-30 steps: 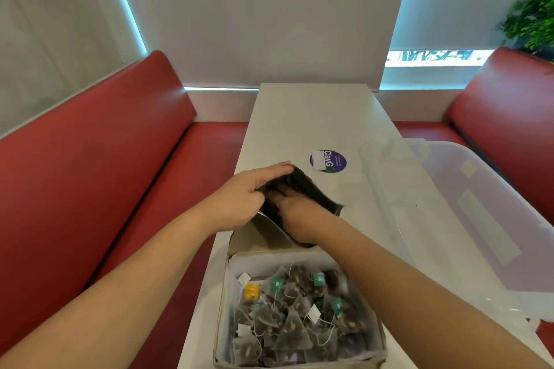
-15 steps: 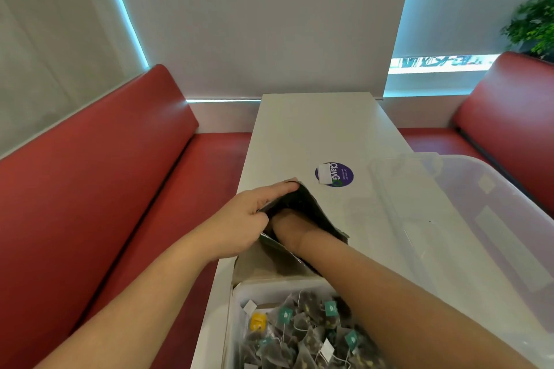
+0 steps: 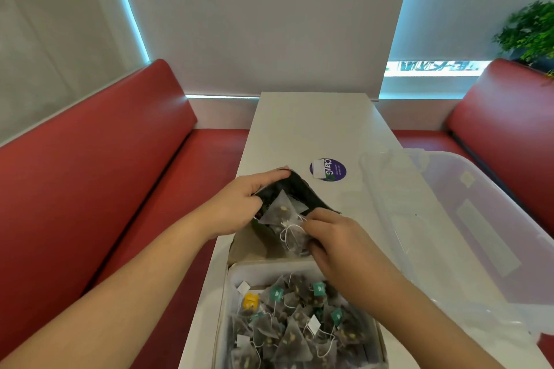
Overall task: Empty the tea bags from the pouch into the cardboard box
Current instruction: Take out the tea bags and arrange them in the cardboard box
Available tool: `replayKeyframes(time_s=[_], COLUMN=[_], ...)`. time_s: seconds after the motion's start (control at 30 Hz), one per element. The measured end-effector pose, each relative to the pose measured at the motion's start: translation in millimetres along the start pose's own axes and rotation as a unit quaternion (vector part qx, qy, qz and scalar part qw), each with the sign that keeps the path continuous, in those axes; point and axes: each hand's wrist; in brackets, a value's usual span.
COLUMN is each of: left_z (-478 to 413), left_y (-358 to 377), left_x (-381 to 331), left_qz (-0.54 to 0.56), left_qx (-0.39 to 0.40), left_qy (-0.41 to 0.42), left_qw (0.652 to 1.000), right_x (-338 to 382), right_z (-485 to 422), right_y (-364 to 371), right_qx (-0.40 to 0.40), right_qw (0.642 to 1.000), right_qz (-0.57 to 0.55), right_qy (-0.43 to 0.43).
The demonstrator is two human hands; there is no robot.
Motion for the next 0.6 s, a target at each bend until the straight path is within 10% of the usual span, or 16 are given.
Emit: replayKeyframes(time_s=[0.6], left_z=[6], left_y=[10], left_x=[-6], left_qz=[-0.035], left_qx=[-0.008], left_qy=[-0.029], left_qw=[0.999], right_x=[-11], right_z=[48], right_y=[86], right_qx=[0.172], right_qw=[0.985], right_qz=[0.019], right_qy=[-0.010])
Point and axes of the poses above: each hand's wrist, its own z-axis away from the middle knuckle, its own y-axis out of the palm, x = y × z, and after that the axes turned 3 degrees about z, right-handed
